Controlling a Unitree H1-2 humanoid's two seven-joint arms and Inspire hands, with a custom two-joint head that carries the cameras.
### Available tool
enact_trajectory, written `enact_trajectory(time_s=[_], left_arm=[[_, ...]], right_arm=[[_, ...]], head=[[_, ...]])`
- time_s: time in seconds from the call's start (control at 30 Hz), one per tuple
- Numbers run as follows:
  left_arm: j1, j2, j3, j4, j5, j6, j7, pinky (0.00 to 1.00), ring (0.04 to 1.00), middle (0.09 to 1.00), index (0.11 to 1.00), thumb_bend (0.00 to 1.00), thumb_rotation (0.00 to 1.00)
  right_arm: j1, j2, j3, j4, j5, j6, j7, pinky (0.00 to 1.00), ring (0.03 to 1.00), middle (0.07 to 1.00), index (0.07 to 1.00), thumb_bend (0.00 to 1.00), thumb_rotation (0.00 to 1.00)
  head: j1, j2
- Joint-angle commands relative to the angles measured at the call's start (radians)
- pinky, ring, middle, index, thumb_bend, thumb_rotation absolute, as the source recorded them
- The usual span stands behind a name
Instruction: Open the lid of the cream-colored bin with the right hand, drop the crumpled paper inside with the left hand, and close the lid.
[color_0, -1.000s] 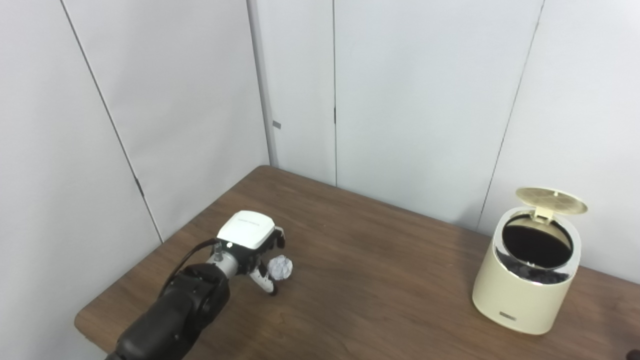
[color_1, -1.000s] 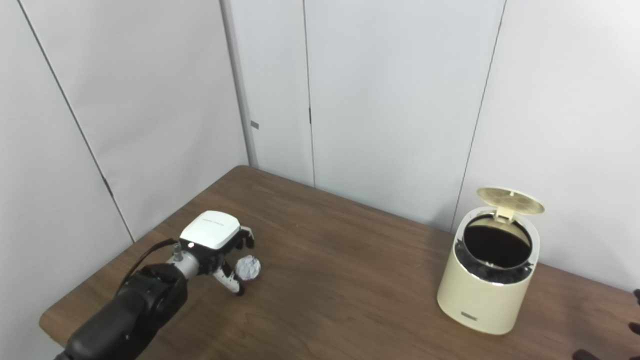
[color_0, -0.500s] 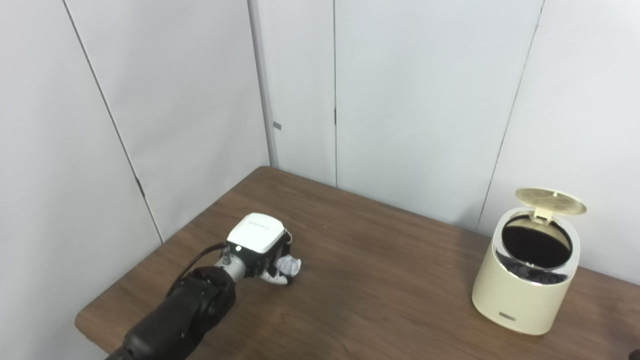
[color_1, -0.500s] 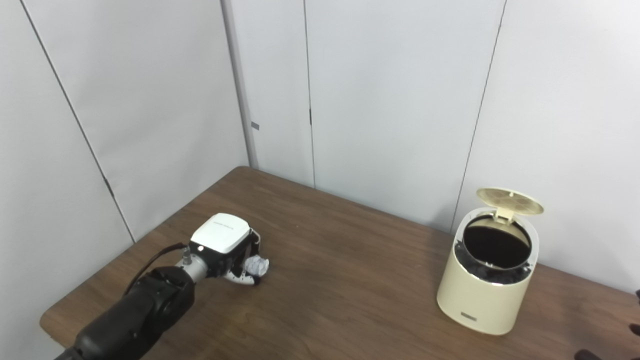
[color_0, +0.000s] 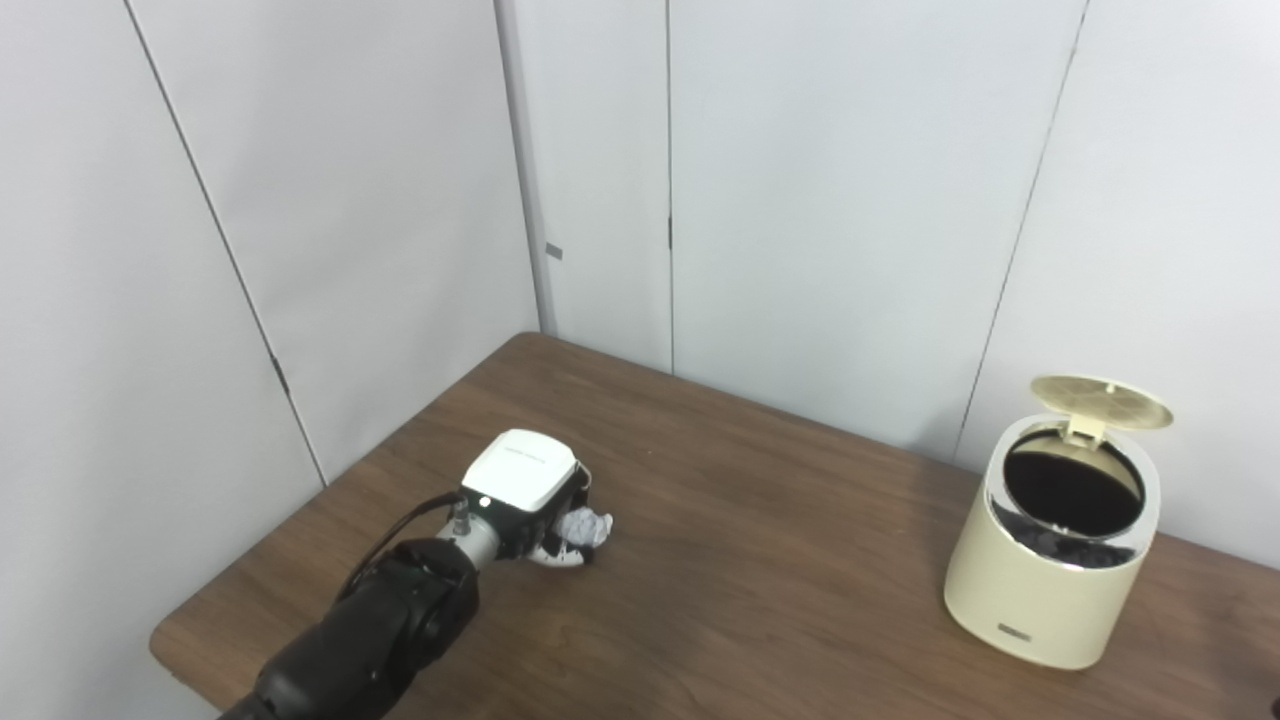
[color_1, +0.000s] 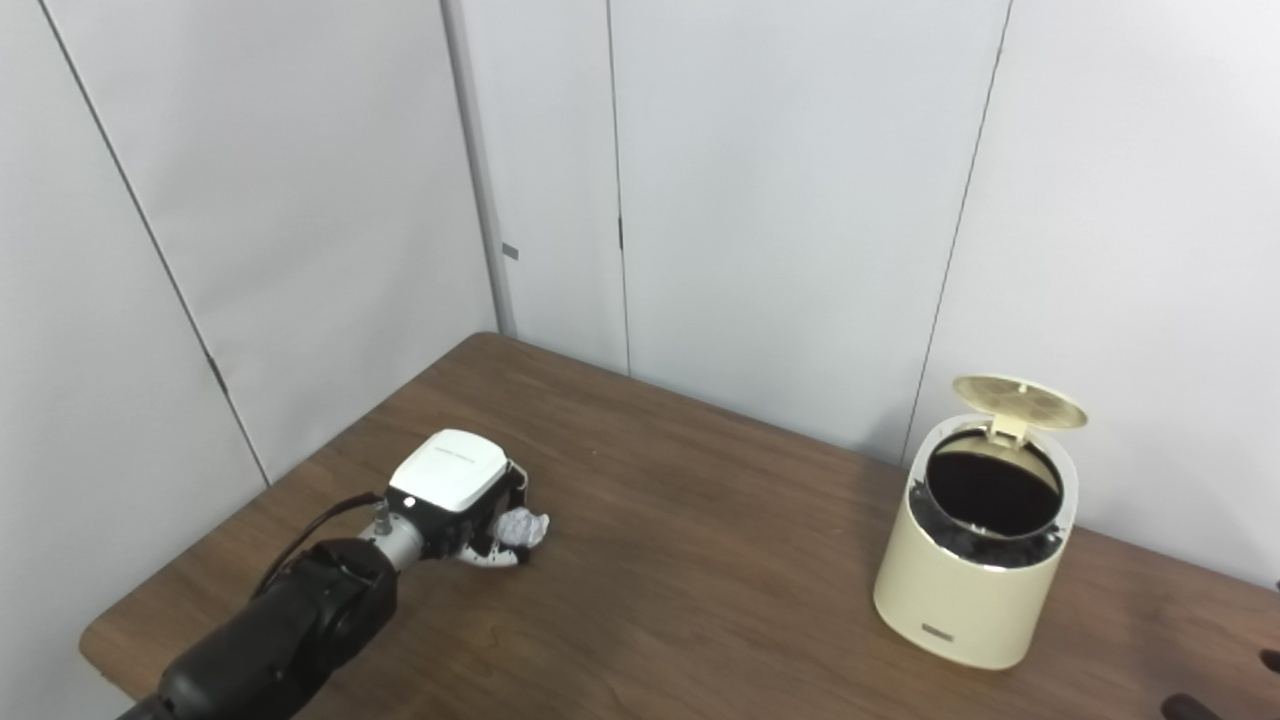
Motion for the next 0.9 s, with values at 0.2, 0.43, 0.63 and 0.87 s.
enact_trajectory(time_s=[0.2, 0.43, 0.63, 0.87], left_arm=[[0.022, -0.016, 0.019, -0.069, 0.037, 0.0, 0.068, 0.41, 0.373, 0.325, 0.486, 0.52, 0.06], [0.016, -0.058, 0.076, -0.159, 0.049, -0.003, 0.136, 0.48, 0.401, 0.307, 0.484, 0.52, 0.06], [-0.008, -0.109, 0.114, -0.236, 0.063, -0.006, 0.139, 0.51, 0.424, 0.315, 0.485, 0.52, 0.06], [-0.059, -0.172, 0.117, -0.278, 0.095, -0.027, 0.169, 0.48, 0.453, 0.409, 0.503, 0.52, 0.01]], right_arm=[[-0.032, -0.02, -0.011, -0.007, -0.005, -0.036, -0.026, 0.6, 0.836, 0.973, 1.0, 0.81, 0.86], [-0.039, -0.02, -0.014, 0.01, 0.01, -0.047, -0.028, 0.6, 0.841, 0.982, 1.0, 0.84, 0.87], [-0.04, -0.013, -0.011, 0.018, 0.008, -0.039, -0.031, 0.58, 0.826, 0.987, 1.0, 0.84, 0.85], [-0.041, 0.0, -0.002, 0.045, -0.008, -0.042, -0.056, 0.5, 0.821, 1.0, 0.979, 0.77, 0.73]], head=[[-0.006, 0.002], [-0.016, -0.001], [-0.074, -0.002], [-0.152, -0.002]])
